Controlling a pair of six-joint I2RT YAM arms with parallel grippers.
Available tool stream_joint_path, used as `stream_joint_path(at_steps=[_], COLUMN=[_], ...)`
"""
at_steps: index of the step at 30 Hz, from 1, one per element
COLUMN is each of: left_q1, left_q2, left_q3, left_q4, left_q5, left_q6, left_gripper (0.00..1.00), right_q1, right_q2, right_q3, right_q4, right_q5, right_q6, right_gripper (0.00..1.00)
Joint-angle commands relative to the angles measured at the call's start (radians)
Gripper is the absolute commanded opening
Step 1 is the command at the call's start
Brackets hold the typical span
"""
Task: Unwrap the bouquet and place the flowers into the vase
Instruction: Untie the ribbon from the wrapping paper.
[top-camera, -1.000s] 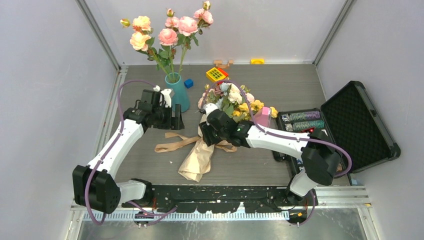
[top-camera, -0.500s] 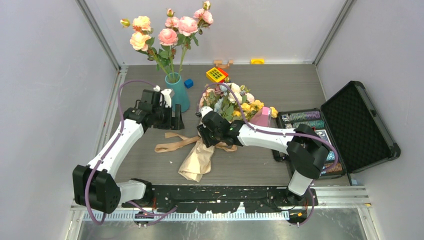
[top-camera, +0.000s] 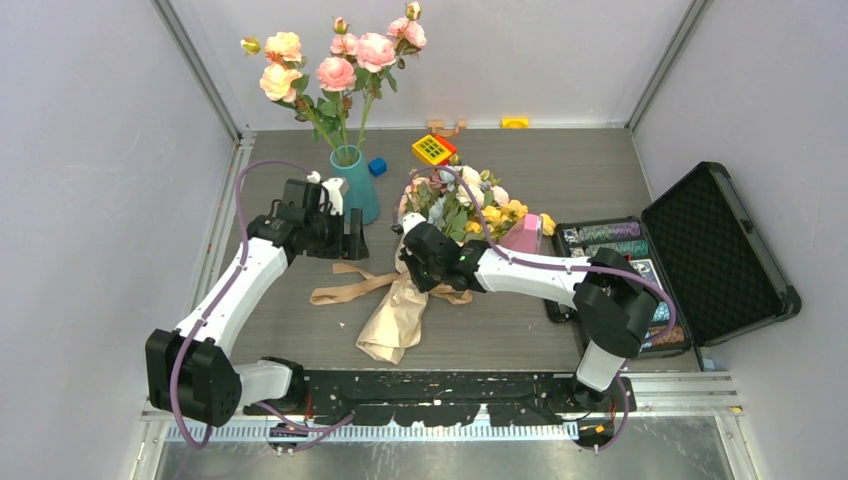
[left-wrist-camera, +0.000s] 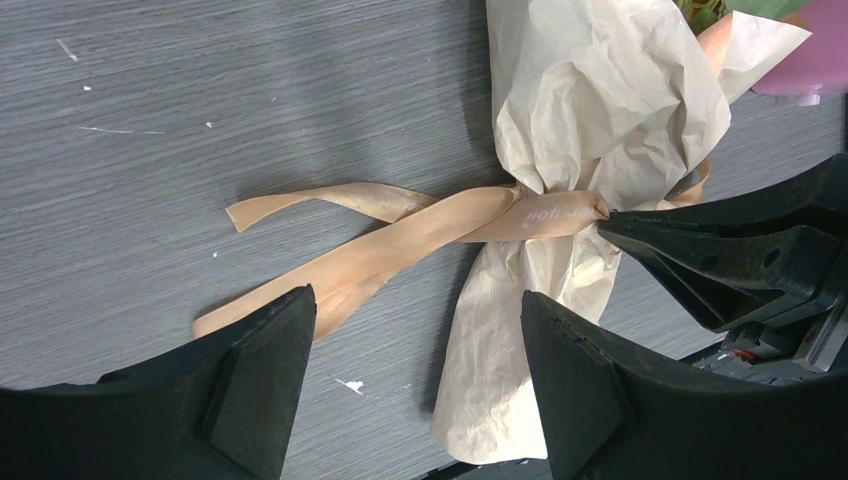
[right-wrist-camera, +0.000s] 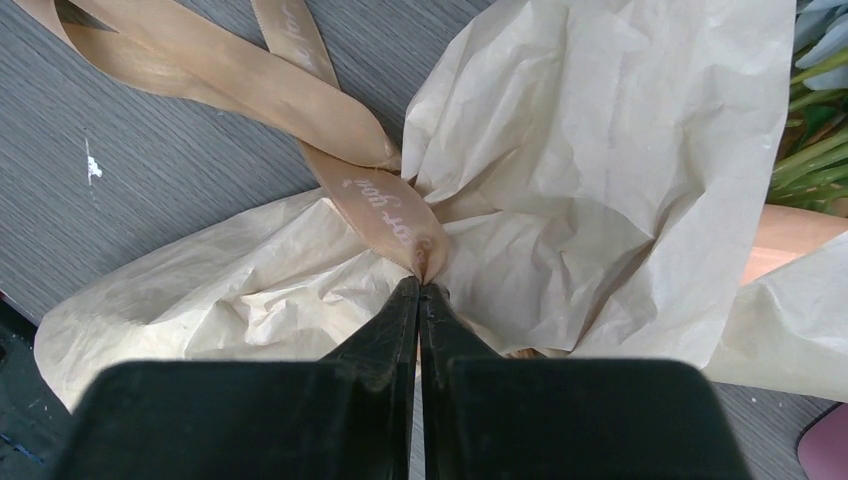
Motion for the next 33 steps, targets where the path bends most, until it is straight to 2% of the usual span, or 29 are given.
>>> stream_joint_path(at_steps=[1, 8, 33], left_q1=[-0.001, -0.001, -0.001], left_q2=[0.002, 0.004, -0.006], left_q3=[0.003, 0.003, -0.002], left_q4=[0.025, 0.025, 0.023], left_q5=[0.011, 0.01, -0.014], left_q6=[0.003, 0.003, 0.002], left_gripper=[0.77, 0.77, 0.77], right_q1=[0.005, 0.005, 0.006], right_q2=[-0.031, -0.08, -0.338], right_q3=[0.025, 0.016, -0.093], right_q4=[0.021, 0.019, -0.012], right_q5=[0.01, 0.023, 0.13], right_q6=[0.003, 0.013, 0.072], right_gripper=[0.06, 0.0, 0.0])
